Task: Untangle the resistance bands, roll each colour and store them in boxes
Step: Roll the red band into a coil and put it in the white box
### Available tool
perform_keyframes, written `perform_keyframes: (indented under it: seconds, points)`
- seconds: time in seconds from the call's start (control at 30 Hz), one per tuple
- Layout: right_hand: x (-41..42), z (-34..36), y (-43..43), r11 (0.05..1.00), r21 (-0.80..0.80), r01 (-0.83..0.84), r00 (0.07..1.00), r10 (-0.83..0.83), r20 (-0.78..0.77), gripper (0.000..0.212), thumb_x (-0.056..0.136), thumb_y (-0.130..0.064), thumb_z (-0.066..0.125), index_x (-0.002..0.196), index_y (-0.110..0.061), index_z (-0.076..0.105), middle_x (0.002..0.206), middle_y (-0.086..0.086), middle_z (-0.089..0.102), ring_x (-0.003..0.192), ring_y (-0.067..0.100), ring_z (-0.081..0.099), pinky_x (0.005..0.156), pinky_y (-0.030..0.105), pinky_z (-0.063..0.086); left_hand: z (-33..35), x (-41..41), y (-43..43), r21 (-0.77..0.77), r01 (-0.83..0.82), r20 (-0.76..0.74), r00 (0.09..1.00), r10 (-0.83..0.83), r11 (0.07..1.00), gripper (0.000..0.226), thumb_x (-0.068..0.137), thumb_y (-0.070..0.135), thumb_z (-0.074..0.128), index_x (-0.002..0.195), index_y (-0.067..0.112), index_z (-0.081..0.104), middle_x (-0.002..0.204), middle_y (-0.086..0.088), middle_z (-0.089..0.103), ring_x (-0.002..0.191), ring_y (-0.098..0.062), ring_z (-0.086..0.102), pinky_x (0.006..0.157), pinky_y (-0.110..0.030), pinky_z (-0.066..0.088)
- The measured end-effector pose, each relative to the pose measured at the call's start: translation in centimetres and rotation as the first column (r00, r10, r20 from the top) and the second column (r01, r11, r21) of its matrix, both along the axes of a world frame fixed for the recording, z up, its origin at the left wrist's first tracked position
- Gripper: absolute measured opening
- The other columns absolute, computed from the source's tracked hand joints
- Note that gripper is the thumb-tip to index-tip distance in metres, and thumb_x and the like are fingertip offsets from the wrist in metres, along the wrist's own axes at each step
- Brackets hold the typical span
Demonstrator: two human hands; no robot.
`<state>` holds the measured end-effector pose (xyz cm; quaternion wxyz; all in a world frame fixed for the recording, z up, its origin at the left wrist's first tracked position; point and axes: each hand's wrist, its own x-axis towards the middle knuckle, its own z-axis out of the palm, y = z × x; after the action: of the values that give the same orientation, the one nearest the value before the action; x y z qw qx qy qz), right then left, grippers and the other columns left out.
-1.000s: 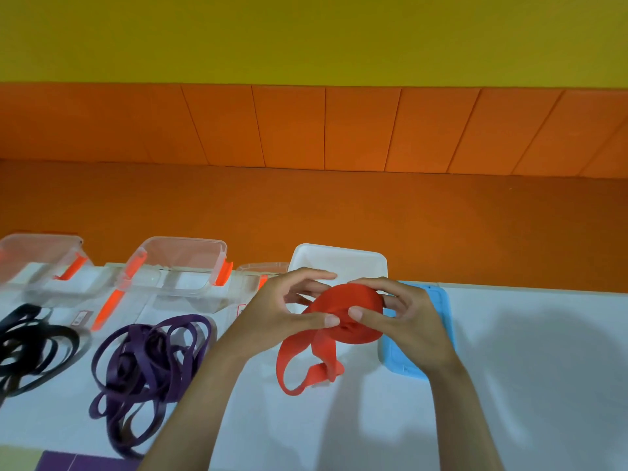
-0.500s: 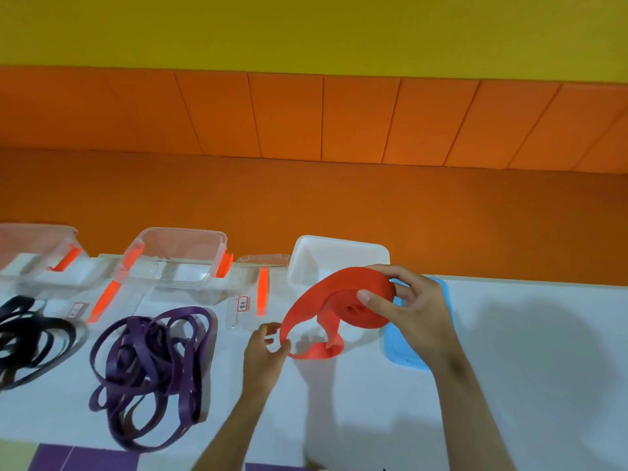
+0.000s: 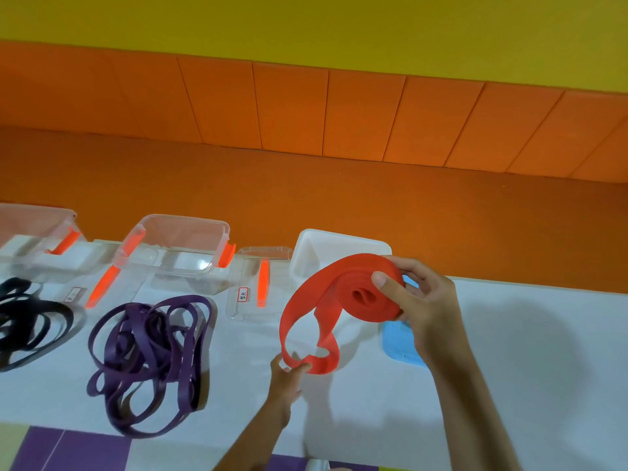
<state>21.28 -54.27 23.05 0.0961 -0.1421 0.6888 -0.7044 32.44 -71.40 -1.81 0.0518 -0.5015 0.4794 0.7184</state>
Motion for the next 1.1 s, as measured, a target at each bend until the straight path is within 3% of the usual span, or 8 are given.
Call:
perform_keyframes:
  seconds: [0.1, 0.27, 0.47, 0.53, 0.7, 0.87, 0.97, 1.1]
  points:
    - [0.3, 0.3, 0.2, 1.0, 0.014, 0.023, 1.0, -0.023, 0.004, 0.038, 0.077, -0.042, 0.084, 0.111, -0.024, 0.078, 0.101, -0.001, 0.08, 0.093, 0.02, 0.078, 0.064, 0.032, 0.064, -0.4, 0.8, 0.1, 0.194, -0.001, -0.064, 0.998, 0.013, 0.981, 0.053, 0.108, 0.019, 0.06, 0.156, 0.02, 0.037, 0.163, -0.013, 0.043, 0.149, -0.039, 0.042, 0.121, -0.057, 0.037]
    - [0.2, 0.2, 0.5, 0.992, 0.06, 0.107, 0.994, -0.108, 0.011, 0.039, 0.079, -0.046, 0.08, 0.111, -0.025, 0.078, 0.101, -0.002, 0.08, 0.096, 0.023, 0.077, 0.063, 0.037, 0.065, -1.3, 2.6, -0.4, 0.326, -0.059, -0.146, 0.983, 0.112, 0.943, 0.038, 0.115, 0.029, 0.044, 0.15, 0.015, 0.047, 0.159, -0.015, 0.048, 0.146, -0.039, 0.046, 0.116, -0.056, 0.041]
    - [-0.4, -0.9, 1.5, 0.974, 0.097, 0.205, 0.978, -0.207, 0.01, 0.047, 0.077, -0.047, 0.088, 0.115, -0.02, 0.078, 0.105, 0.003, 0.079, 0.099, 0.026, 0.077, 0.068, 0.048, 0.067, -2.1, 4.8, -1.6, 0.507, -0.144, -0.206, 0.937, 0.282, 0.85, 0.031, 0.108, 0.027, 0.055, 0.134, 0.011, 0.06, 0.144, -0.017, 0.063, 0.127, -0.041, 0.061, 0.09, -0.058, 0.058]
    - [-0.7, -1.5, 1.8, 0.962, 0.148, 0.23, 0.973, -0.231, -0.012, 0.049, 0.079, -0.05, 0.081, 0.118, -0.021, 0.076, 0.107, 0.003, 0.079, 0.102, 0.027, 0.076, 0.07, 0.048, 0.067, -1.9, 5.0, -1.9, 0.53, -0.148, -0.236, 0.92, 0.313, 0.835, 0.036, 0.106, 0.027, 0.058, 0.137, 0.012, 0.061, 0.142, -0.017, 0.067, 0.128, -0.042, 0.063, 0.093, -0.062, 0.059]
    - [-0.9, -3.0, 2.0, 0.95, 0.162, 0.268, 0.962, -0.272, 0.0, 0.049, 0.078, -0.046, 0.082, 0.118, -0.018, 0.077, 0.107, 0.004, 0.078, 0.101, 0.029, 0.076, 0.067, 0.044, 0.068, -2.1, 5.6, -3.0, 0.559, -0.217, -0.291, 0.852, 0.434, 0.8, 0.035, 0.106, 0.013, 0.052, 0.135, 0.002, 0.067, 0.138, -0.016, 0.07, 0.134, -0.044, 0.06, 0.107, -0.077, 0.043]
    - [-1.2, -4.0, 2.8, 0.924, 0.233, 0.304, 0.952, -0.302, -0.045, 0.051, 0.08, -0.049, 0.082, 0.121, -0.019, 0.076, 0.11, 0.003, 0.077, 0.102, 0.032, 0.075, 0.071, 0.053, 0.067, -1.7, 7.0, -3.8, 0.564, -0.248, -0.29, 0.834, 0.47, 0.788, 0.003, 0.084, 0.01, 0.067, 0.081, 0.01, 0.066, 0.091, -0.013, 0.069, 0.105, -0.032, 0.066, 0.105, -0.071, 0.048]
    - [-1.3, -4.5, 3.7, 0.919, 0.254, 0.3, 0.954, -0.29, -0.076, 0.045, 0.087, -0.05, 0.079, 0.122, -0.023, 0.075, 0.11, 0.0, 0.077, 0.104, 0.031, 0.074, 0.07, 0.053, 0.067, -1.9, 7.9, -3.5, 0.456, -0.26, -0.245, 0.883, 0.401, 0.851, 0.004, 0.091, 0.01, 0.069, 0.091, 0.012, 0.065, 0.089, -0.01, 0.063, 0.096, -0.026, 0.065, 0.105, -0.055, 0.053]
    - [-1.3, -4.9, 4.6, 0.913, 0.253, 0.32, 0.947, -0.308, -0.087, 0.037, 0.089, -0.052, 0.078, 0.118, -0.029, 0.076, 0.107, -0.005, 0.078, 0.103, 0.028, 0.074, 0.073, 0.051, 0.067, -2.3, 8.9, -3.0, 0.295, -0.305, -0.165, 0.918, 0.362, 0.906, 0.02, 0.099, 0.002, 0.064, 0.116, 0.013, 0.069, 0.105, -0.015, 0.066, 0.098, -0.026, 0.064, 0.088, -0.04, 0.053]
